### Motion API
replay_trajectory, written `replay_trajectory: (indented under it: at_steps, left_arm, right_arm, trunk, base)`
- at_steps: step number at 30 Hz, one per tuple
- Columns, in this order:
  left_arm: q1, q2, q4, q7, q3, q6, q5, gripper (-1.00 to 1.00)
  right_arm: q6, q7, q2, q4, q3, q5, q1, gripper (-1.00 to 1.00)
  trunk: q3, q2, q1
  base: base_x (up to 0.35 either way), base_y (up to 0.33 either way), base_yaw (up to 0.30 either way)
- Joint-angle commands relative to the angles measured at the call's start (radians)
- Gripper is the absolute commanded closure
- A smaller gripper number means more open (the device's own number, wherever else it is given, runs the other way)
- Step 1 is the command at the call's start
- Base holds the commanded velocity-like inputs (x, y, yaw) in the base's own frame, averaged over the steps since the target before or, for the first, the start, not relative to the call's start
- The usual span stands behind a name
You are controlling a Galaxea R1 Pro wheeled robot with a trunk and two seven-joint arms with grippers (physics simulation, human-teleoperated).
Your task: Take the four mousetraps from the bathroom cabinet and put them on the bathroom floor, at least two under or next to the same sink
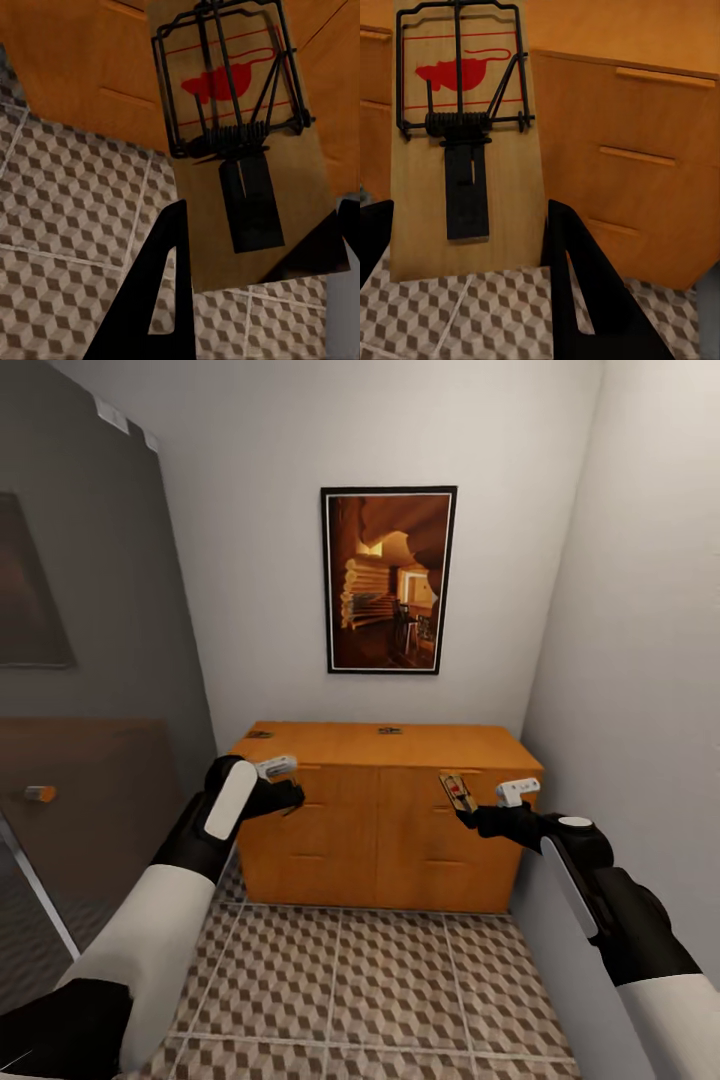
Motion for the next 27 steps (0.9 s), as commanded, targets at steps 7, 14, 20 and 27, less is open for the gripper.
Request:
replay_trajectory:
  at_steps: [7, 14, 20, 27]
  left_arm:
    - [-0.001, 0.001, 0.090, 0.010, -0.001, -0.046, 0.011, 1.00]
    - [-0.001, -0.002, 0.451, -0.041, -0.009, -0.356, 0.010, 1.00]
    - [-0.001, 0.001, 0.741, -0.267, -0.025, -0.605, -0.144, 1.00]
    - [-0.001, 0.009, 0.758, -0.299, -0.024, -0.642, -0.194, 1.00]
  right_arm:
    - [0.001, -0.007, 0.002, 0.030, 0.002, -0.006, -0.001, 1.00]
    - [-0.069, -0.080, 0.230, 0.292, 0.041, 0.113, -0.001, 1.00]
    - [-0.366, -0.159, 0.373, 0.634, 0.058, 0.221, -0.001, 1.00]
    - [-0.401, -0.198, 0.395, 0.675, 0.061, 0.226, -0.001, 1.00]
  trunk:
    - [-0.001, -0.001, -0.001]
    - [-0.001, -0.001, -0.001]
    - [-0.001, -0.001, -0.001]
    - [-0.001, -0.001, -0.001]
  base:
    - [-0.272, 0.025, 0.000]
    - [-0.022, 0.000, 0.000]
    - [0.000, 0.000, 0.000]
    - [0.000, 0.000, 0.000]
